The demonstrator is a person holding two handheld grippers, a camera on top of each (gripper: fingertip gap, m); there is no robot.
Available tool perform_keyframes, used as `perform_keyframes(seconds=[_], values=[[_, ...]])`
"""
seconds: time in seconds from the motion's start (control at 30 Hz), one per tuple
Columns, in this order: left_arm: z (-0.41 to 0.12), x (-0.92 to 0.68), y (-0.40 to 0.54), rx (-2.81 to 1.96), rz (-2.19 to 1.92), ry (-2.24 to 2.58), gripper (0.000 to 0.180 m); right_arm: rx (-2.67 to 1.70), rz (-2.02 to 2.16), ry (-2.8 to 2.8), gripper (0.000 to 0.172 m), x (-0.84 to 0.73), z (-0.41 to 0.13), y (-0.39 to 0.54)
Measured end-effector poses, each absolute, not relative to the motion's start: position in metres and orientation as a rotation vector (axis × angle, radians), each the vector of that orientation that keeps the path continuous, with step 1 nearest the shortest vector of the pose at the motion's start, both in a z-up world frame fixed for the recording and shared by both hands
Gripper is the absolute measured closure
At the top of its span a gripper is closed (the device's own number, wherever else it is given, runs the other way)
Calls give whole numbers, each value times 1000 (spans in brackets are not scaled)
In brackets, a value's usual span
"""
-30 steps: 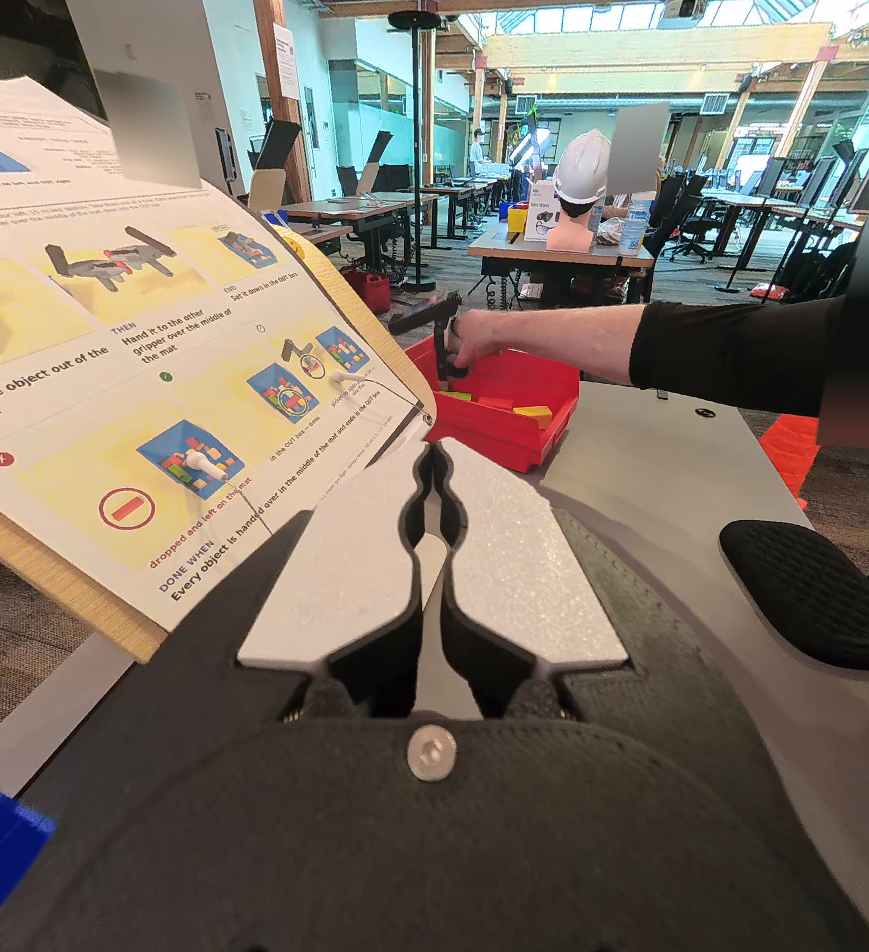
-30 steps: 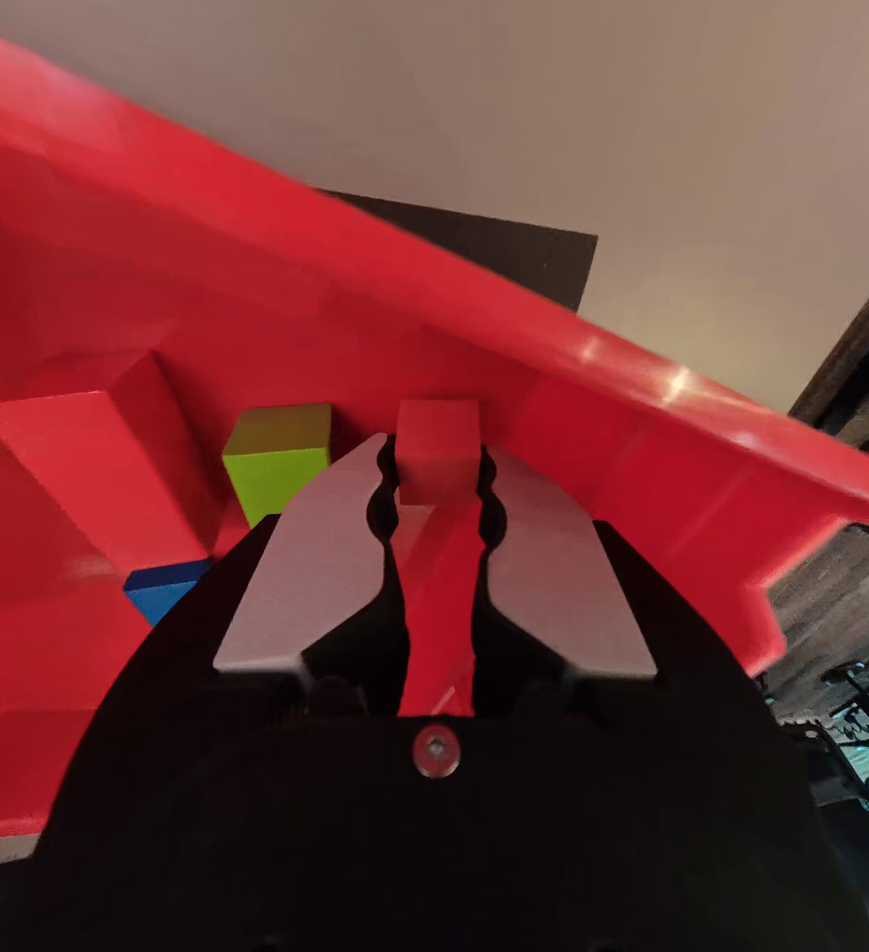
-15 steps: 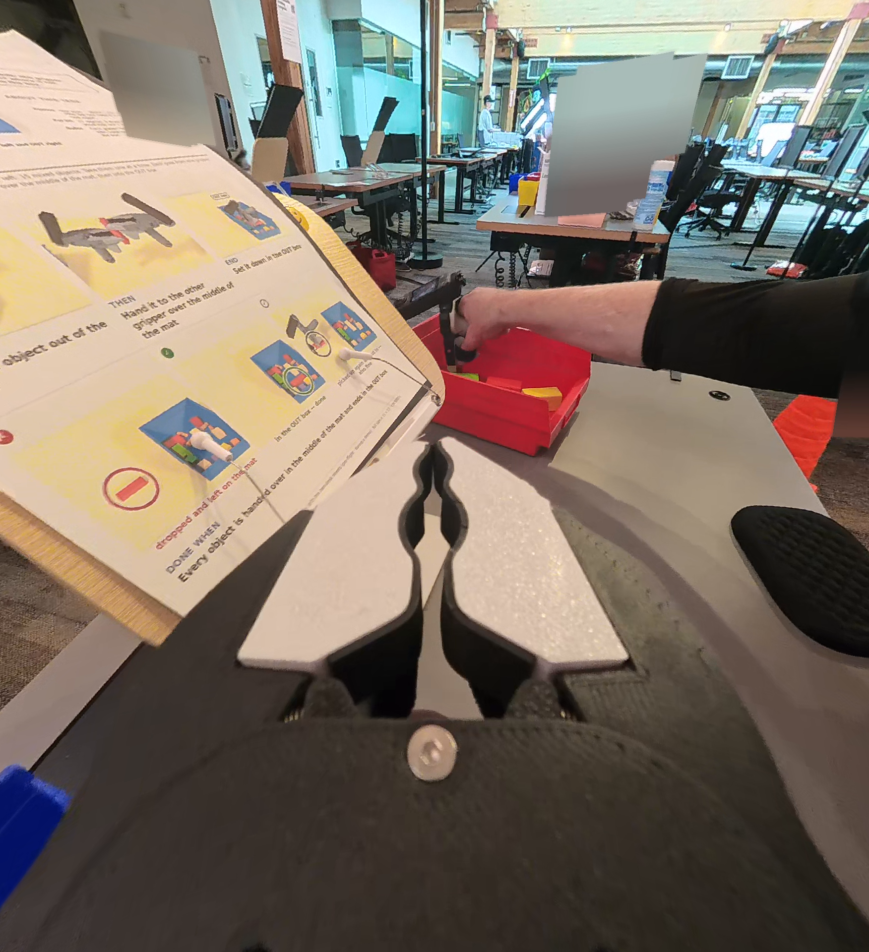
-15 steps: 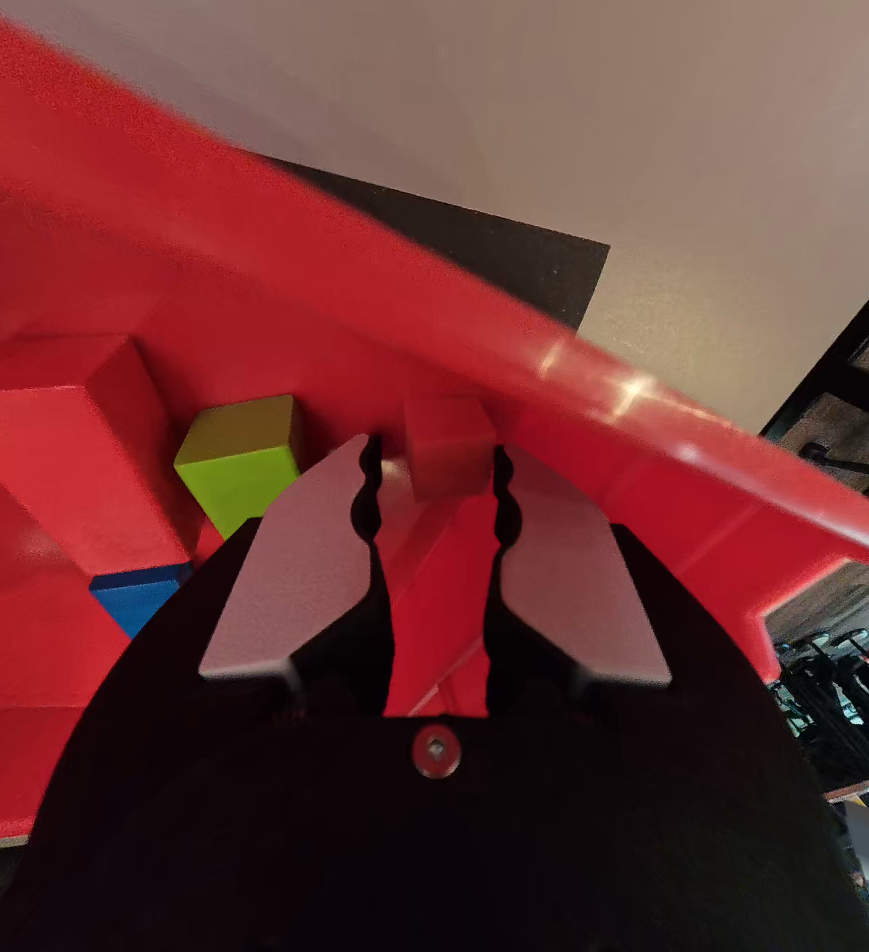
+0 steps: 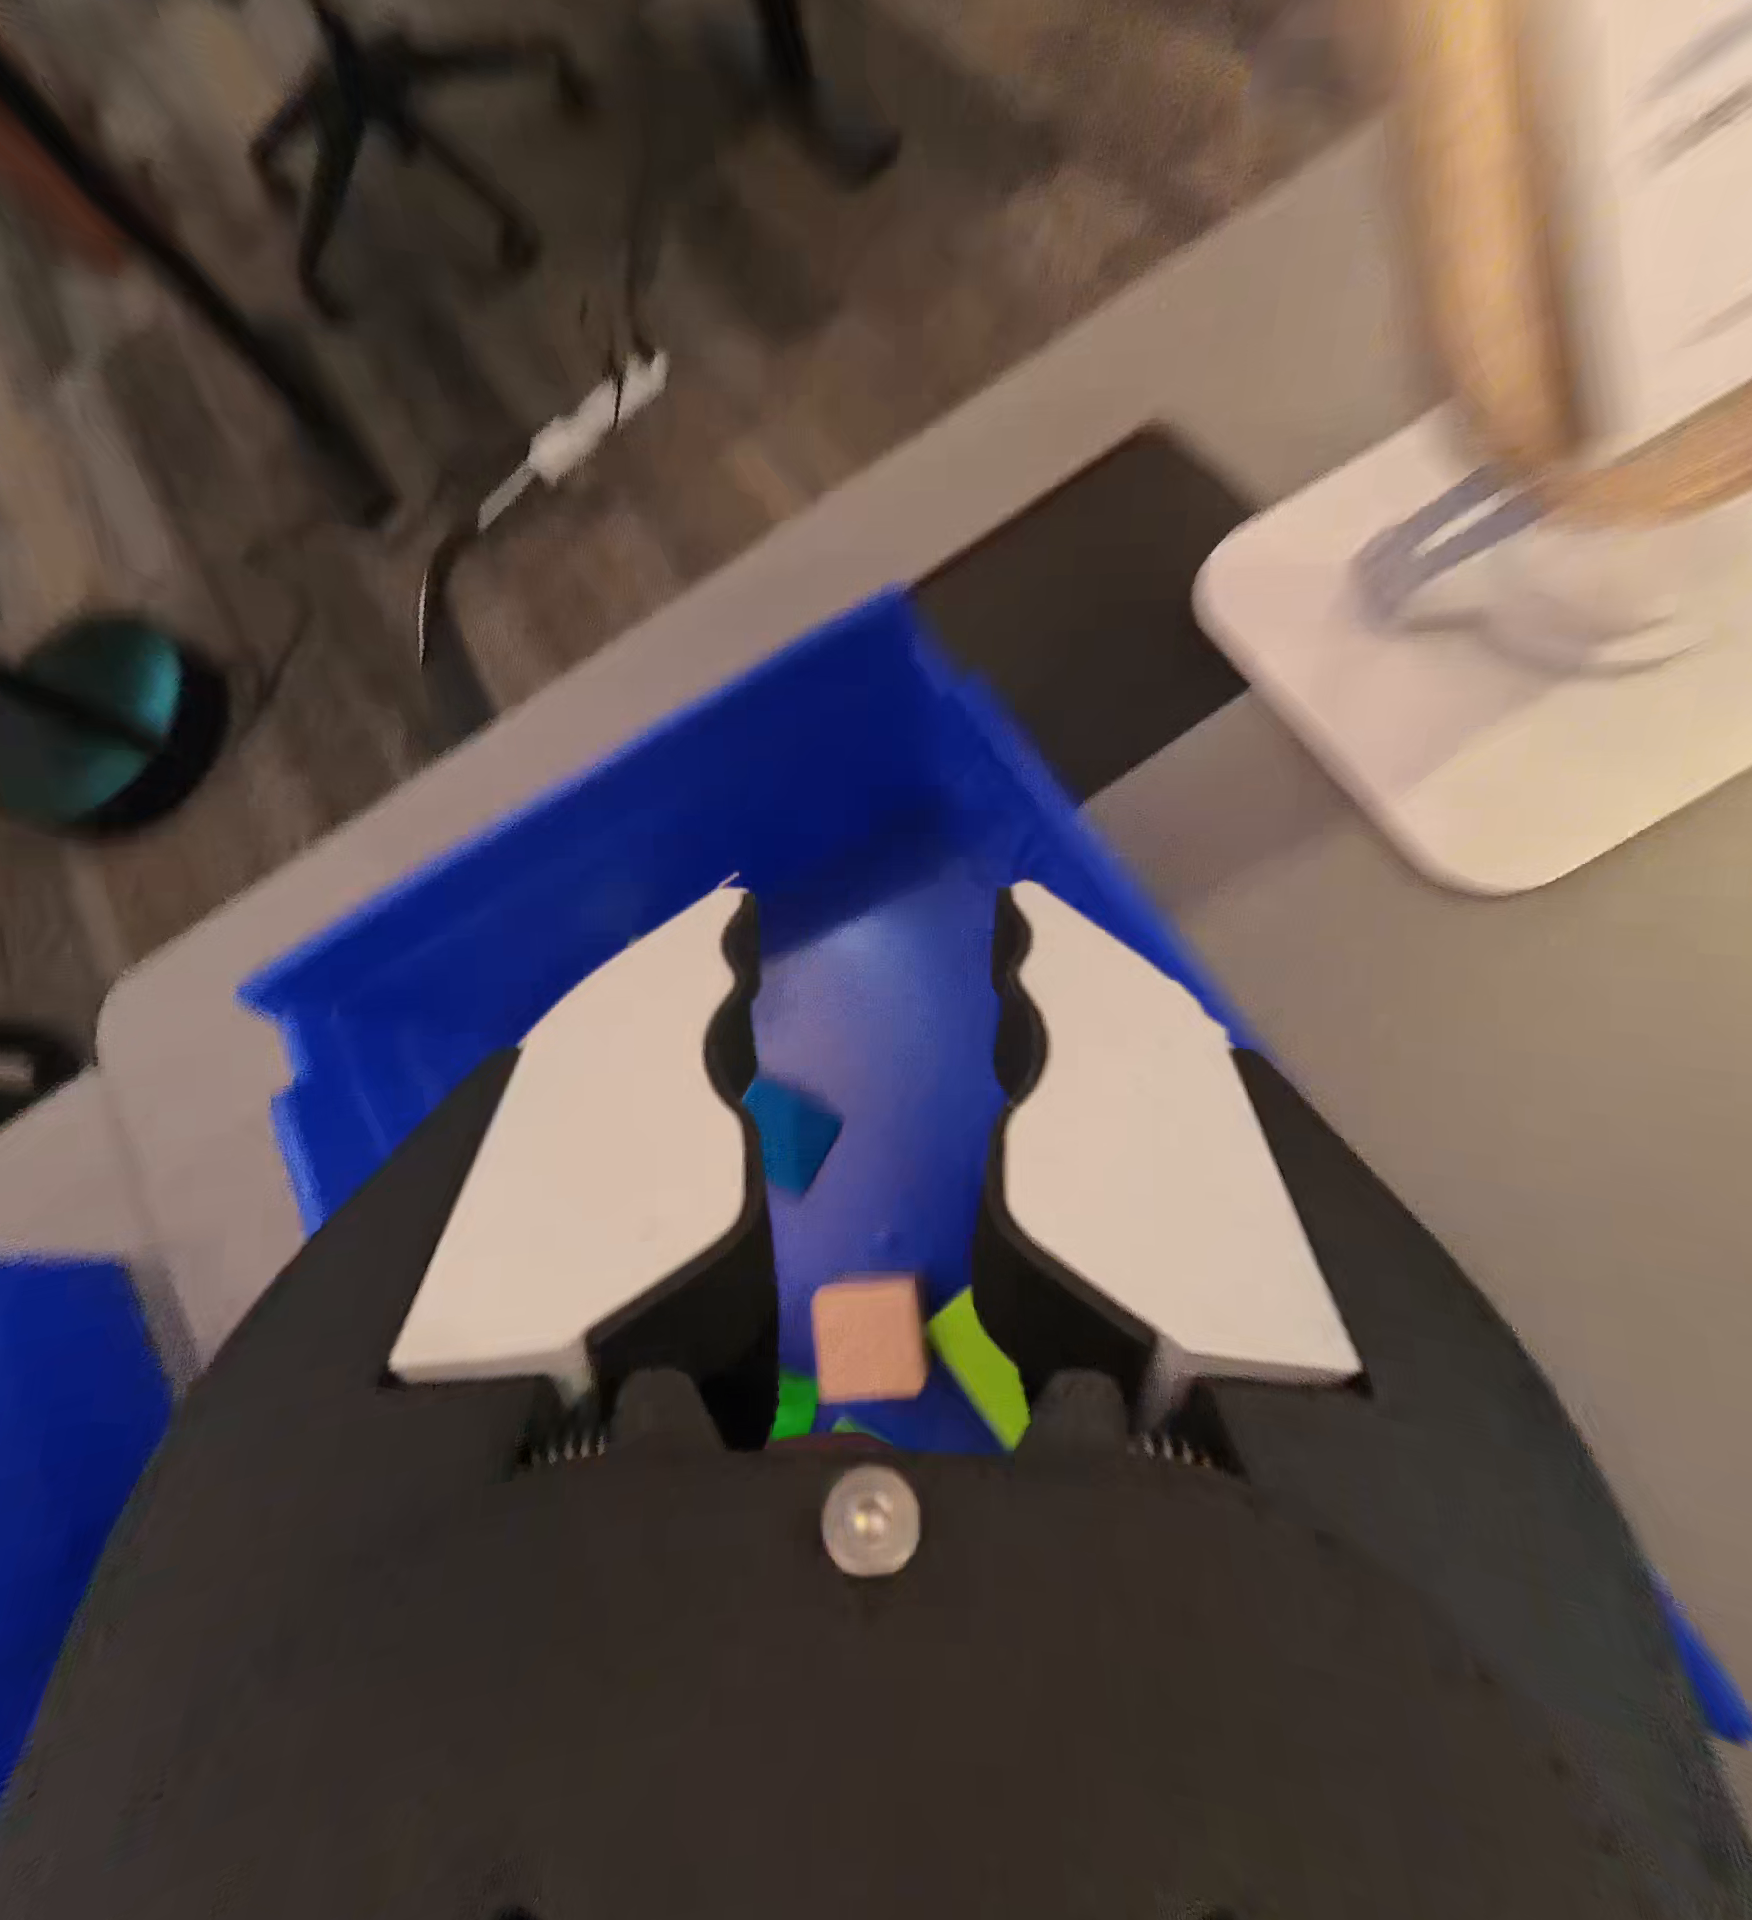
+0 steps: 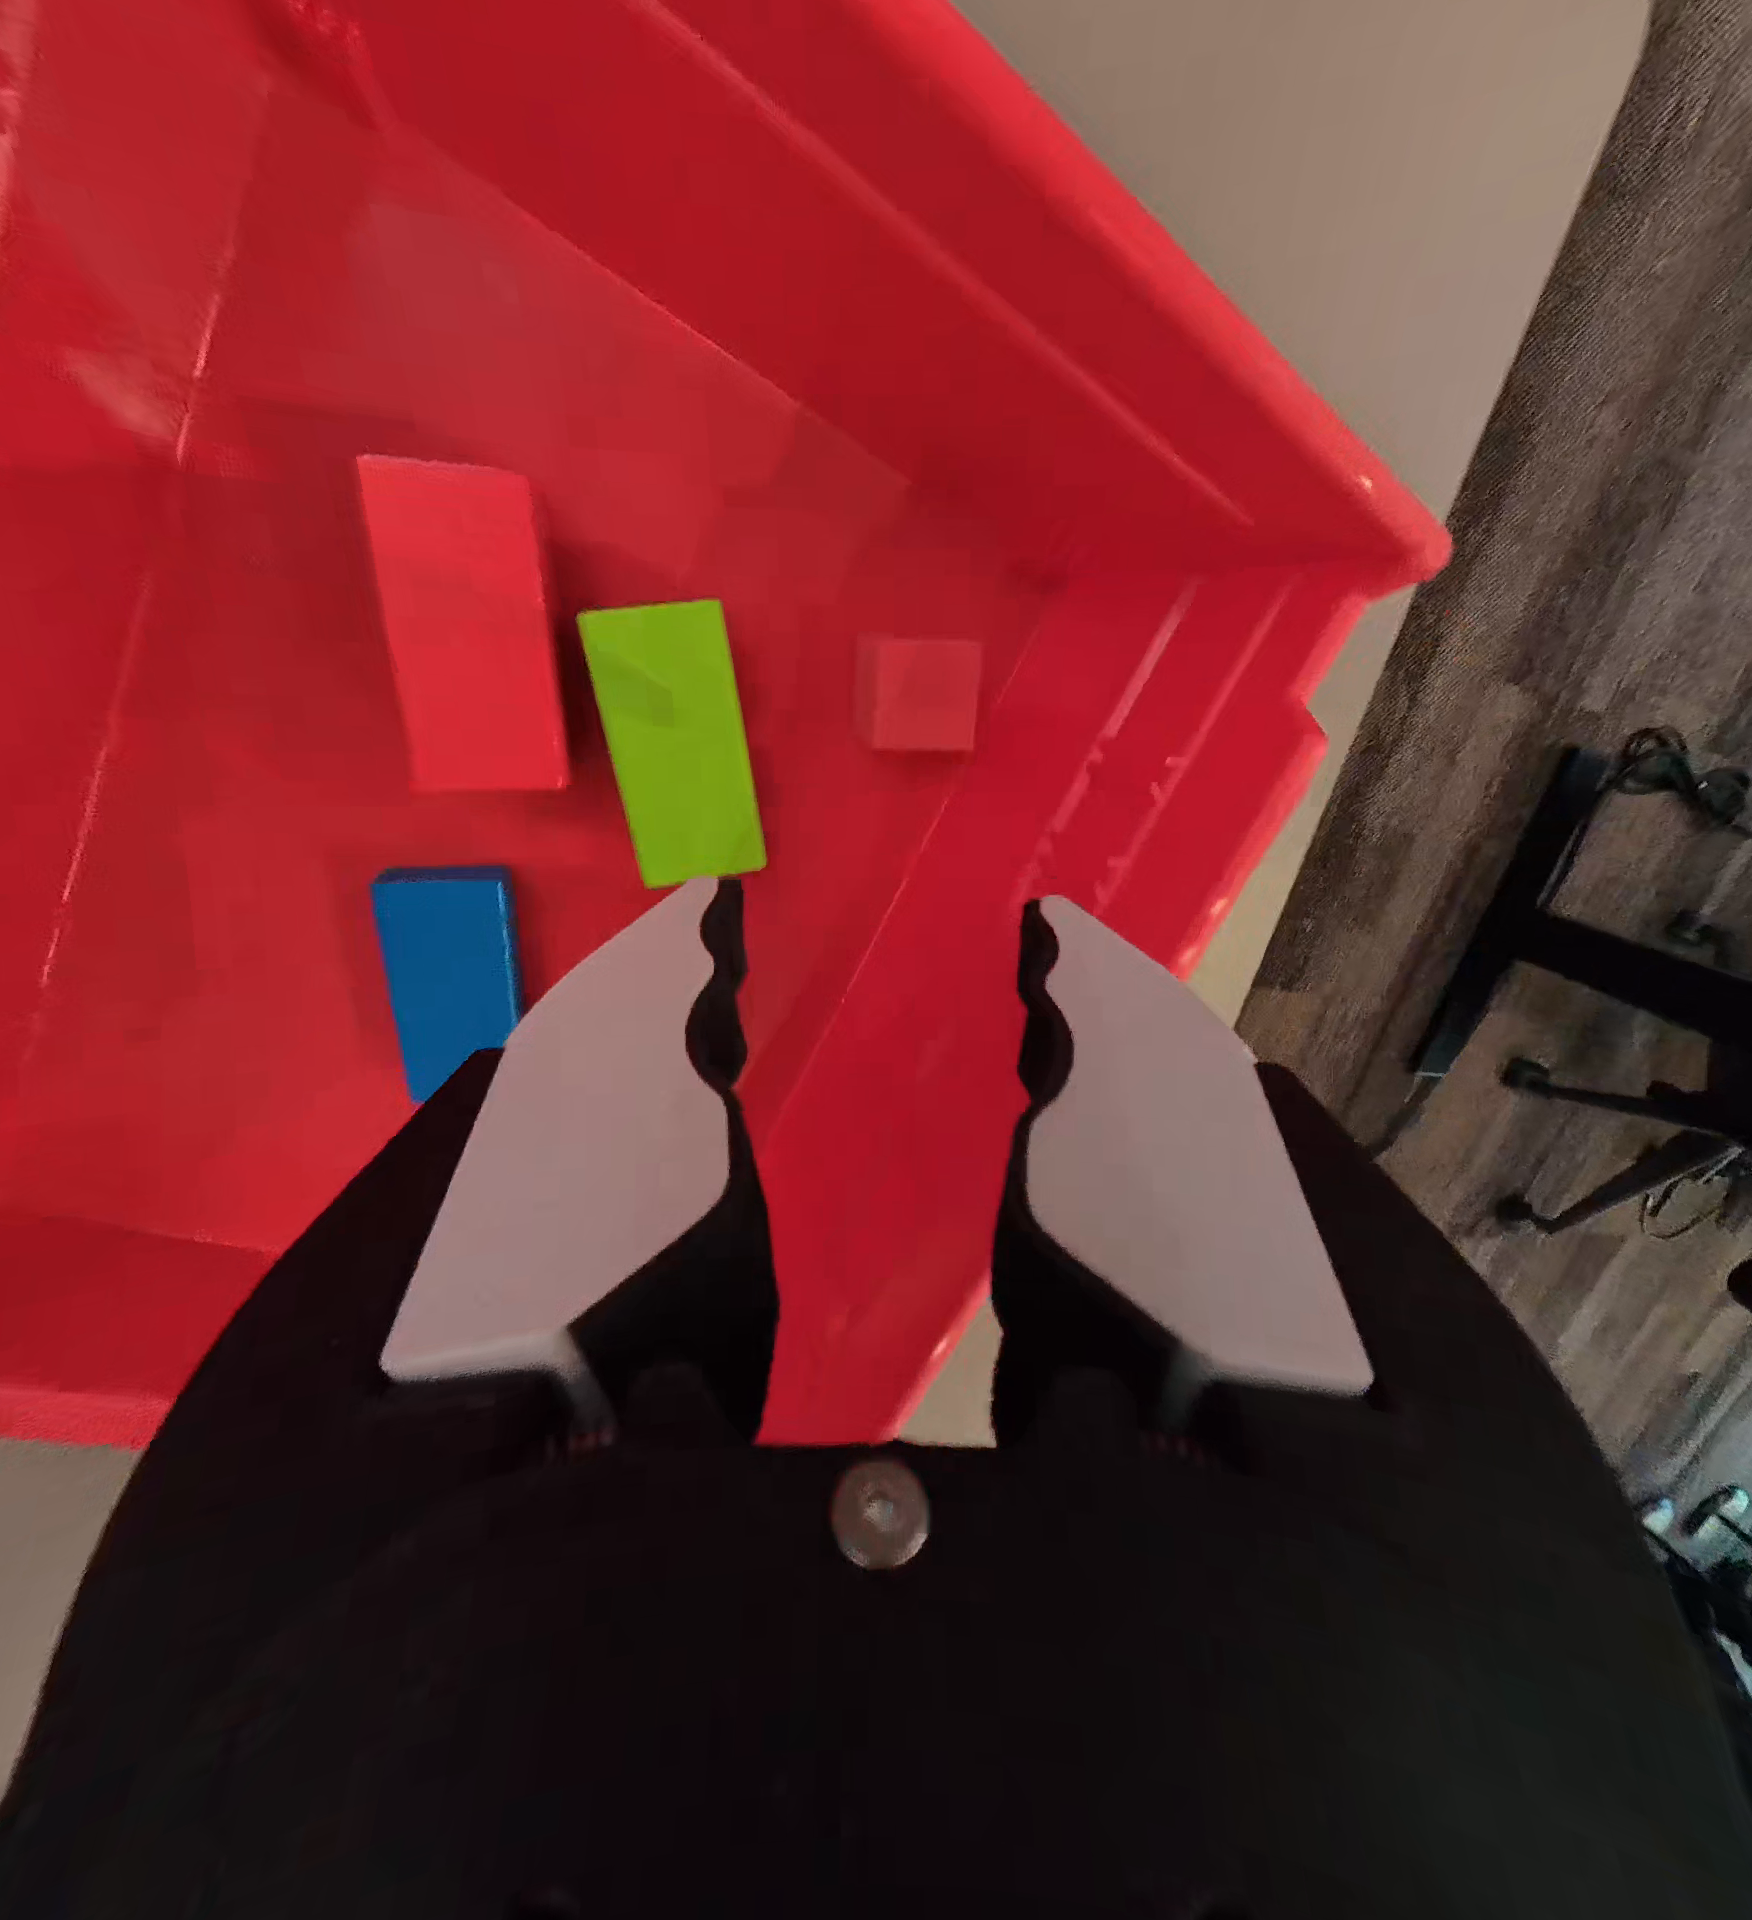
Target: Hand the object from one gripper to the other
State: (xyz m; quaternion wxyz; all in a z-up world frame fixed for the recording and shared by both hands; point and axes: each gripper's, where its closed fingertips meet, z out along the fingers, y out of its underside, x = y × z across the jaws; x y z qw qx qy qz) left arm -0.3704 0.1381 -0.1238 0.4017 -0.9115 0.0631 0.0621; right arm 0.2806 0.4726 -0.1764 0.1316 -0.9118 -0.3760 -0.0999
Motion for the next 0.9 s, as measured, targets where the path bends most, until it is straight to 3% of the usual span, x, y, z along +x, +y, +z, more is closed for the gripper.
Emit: perform_keyframes(seconds=[0.2,0.33,0.6,0.9], values=[[-212,-411,112,-2678,135,-193,125,-2524,-284,-1160,123,269,-152,440],[-240,-428,108,-2756,185,-381,119,-2457,-274,-1221,124,253,-147,422],[-267,-439,109,-2828,193,-476,137,-2364,-242,-1284,125,238,-139,402],[-254,-439,119,-2710,161,-321,140,-2243,-182,-1299,127,226,-114,383]])
